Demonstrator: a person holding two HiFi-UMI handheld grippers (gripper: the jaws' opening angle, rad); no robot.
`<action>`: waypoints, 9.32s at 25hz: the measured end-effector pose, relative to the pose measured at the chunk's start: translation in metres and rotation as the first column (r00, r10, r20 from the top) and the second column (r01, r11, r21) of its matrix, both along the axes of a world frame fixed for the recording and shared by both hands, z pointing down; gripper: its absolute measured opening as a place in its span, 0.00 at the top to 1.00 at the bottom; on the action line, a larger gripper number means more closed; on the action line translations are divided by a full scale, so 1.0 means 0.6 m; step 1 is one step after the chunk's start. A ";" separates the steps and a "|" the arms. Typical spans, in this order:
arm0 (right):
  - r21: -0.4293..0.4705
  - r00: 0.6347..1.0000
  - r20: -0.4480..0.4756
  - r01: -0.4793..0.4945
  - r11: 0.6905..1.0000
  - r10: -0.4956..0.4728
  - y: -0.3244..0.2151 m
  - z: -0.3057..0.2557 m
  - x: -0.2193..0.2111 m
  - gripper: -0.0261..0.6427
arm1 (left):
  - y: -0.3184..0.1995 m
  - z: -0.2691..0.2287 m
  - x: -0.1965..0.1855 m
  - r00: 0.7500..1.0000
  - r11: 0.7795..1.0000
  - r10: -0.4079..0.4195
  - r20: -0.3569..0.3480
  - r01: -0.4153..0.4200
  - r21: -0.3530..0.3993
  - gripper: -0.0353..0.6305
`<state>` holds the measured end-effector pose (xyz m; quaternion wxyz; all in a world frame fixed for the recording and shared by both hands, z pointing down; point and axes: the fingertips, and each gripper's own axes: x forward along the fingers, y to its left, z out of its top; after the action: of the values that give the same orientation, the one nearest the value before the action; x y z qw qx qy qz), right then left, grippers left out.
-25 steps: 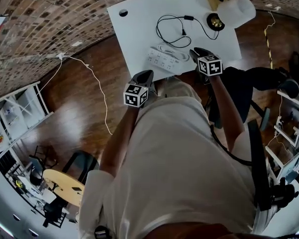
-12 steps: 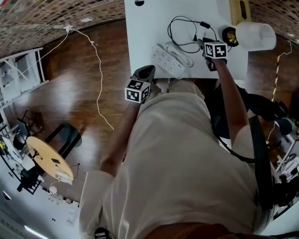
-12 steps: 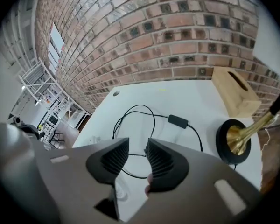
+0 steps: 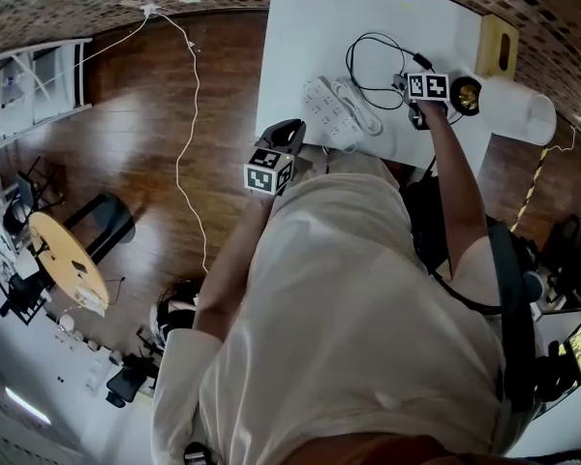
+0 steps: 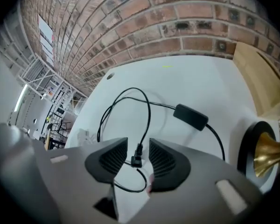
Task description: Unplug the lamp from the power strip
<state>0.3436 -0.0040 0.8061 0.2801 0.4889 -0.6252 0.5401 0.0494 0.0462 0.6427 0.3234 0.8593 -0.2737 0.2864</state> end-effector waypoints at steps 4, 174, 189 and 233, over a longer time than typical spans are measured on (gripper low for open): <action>-0.046 0.999 -0.007 0.031 0.998 -0.032 -0.003 0.025 0.000 0.75 | 0.003 -0.002 -0.009 0.999 0.999 -0.034 0.010 0.034 0.004 0.91; 0.373 0.972 -0.197 0.198 0.907 -0.131 0.100 -0.067 -0.411 0.88 | -0.036 0.031 -0.127 0.938 0.933 0.347 -0.003 -0.346 -0.100 0.94; 0.111 0.945 -0.132 0.314 0.943 -0.299 0.092 -0.052 -0.423 0.89 | -0.034 0.041 -0.155 0.961 0.956 0.275 -0.042 -0.278 -0.098 0.94; 0.014 0.836 -0.404 0.412 0.911 -0.372 0.059 -0.050 -0.437 0.88 | -0.040 0.006 -0.174 0.970 0.969 0.231 -0.082 -0.237 -0.072 0.94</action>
<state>0.0813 0.0311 0.7762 0.4795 0.4620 -0.6691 0.3299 -0.0547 0.0219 0.6461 0.3318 0.8817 -0.1467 0.3016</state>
